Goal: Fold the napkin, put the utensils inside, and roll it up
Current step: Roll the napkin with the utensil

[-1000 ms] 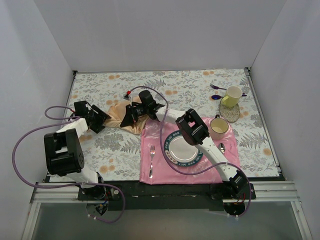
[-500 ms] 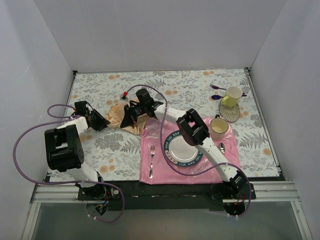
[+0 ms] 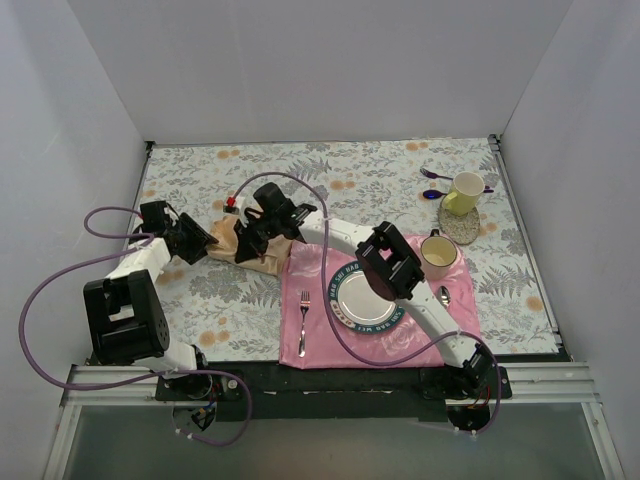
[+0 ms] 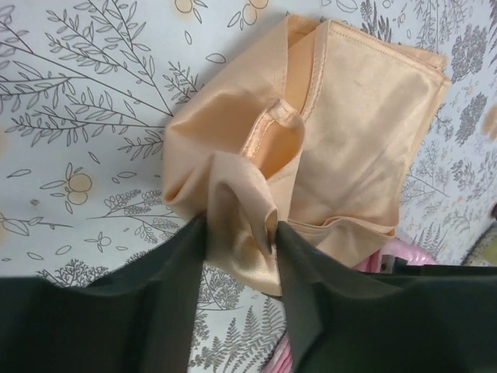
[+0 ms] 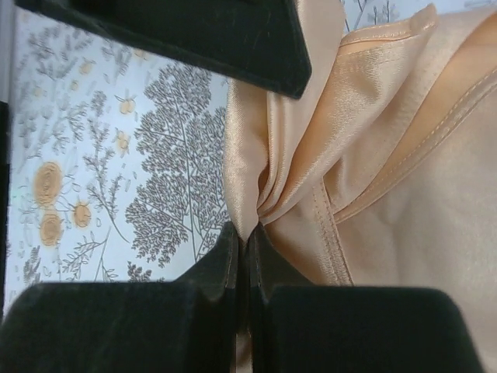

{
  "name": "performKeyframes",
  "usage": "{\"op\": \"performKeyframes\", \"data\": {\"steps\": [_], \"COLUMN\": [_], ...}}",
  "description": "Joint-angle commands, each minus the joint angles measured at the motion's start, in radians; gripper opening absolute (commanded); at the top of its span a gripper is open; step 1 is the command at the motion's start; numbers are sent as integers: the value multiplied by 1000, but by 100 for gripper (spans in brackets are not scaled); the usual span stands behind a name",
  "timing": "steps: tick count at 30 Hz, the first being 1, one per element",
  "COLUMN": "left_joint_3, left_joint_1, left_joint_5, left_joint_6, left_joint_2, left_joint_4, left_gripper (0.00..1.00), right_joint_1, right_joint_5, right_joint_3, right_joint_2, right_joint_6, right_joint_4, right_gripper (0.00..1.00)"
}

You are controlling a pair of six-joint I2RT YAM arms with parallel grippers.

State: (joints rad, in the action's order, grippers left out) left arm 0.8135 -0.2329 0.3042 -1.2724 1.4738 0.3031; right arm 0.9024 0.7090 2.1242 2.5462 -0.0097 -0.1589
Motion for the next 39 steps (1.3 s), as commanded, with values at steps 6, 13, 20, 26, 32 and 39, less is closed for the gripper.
{"op": "performKeyframes", "data": {"steps": [6,13,20,26,32,39], "left_joint_3": [41,45,110,159,318,401], "left_joint_1": [1,1,12,23,89,106], "left_joint_5": [58,58,44,218,348,368], "left_joint_6": [-19,-12,2,-28,-28,-9], "left_joint_2": [-72,-86,-150,-44,253,485], "left_joint_4": [-1,8,50,-8,-33,-56], "left_gripper": [52,53,44,8,2,0], "right_joint_1": [29,21,-6,-8,-7,-3], "right_joint_5": [-239,-204,-53,48,70,70], "right_joint_3": [-302,-386,-302,-273,-279,-268], "right_joint_2": [-171,-208,-117,-77,-79,-84], "right_joint_6": [94,226,234,229,228,189], "right_joint_4": [186,307,317,380,398,357], "right_gripper": [1,1,1,1,1,1]}}
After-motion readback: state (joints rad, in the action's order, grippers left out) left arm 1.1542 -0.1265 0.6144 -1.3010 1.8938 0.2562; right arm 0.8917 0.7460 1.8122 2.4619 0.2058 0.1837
